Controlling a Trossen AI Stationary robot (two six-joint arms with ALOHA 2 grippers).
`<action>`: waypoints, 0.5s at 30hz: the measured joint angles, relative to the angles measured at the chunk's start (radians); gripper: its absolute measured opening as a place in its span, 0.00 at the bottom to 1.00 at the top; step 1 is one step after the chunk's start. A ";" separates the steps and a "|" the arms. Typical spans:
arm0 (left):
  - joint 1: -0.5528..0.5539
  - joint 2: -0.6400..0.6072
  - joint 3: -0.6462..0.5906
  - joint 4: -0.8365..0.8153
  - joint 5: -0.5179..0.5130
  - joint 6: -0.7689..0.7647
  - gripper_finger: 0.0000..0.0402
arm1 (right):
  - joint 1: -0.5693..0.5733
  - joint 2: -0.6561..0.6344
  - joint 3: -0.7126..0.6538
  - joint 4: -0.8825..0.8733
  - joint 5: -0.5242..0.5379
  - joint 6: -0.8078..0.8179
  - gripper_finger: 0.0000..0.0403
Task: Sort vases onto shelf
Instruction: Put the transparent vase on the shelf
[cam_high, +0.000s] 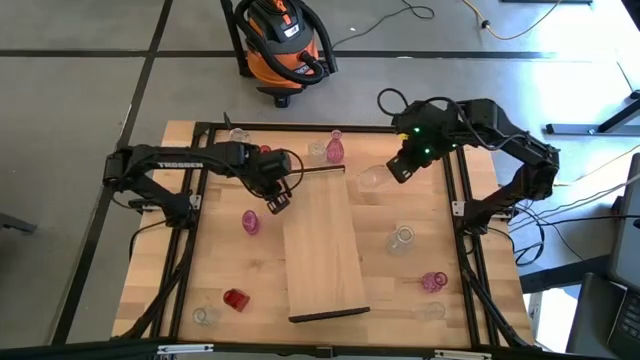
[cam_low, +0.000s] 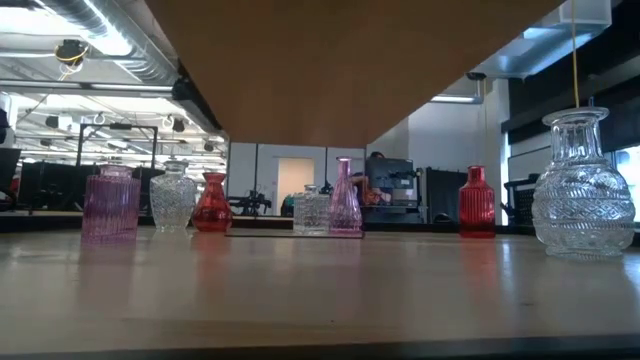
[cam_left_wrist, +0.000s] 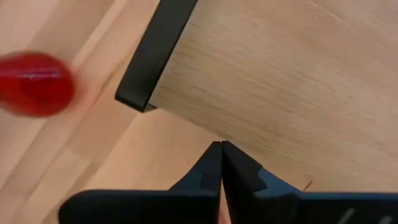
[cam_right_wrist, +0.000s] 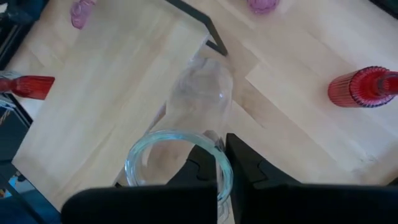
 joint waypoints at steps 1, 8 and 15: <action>-0.001 0.000 0.000 0.013 0.001 0.003 0.01 | 0.000 -0.005 0.000 0.000 0.001 0.000 0.00; -0.001 0.000 0.000 0.129 0.052 0.025 0.00 | 0.000 -0.017 0.000 0.000 0.000 0.000 0.00; 0.003 0.000 0.000 0.155 0.062 0.027 0.01 | 0.000 -0.017 0.000 0.000 -0.012 -0.004 0.00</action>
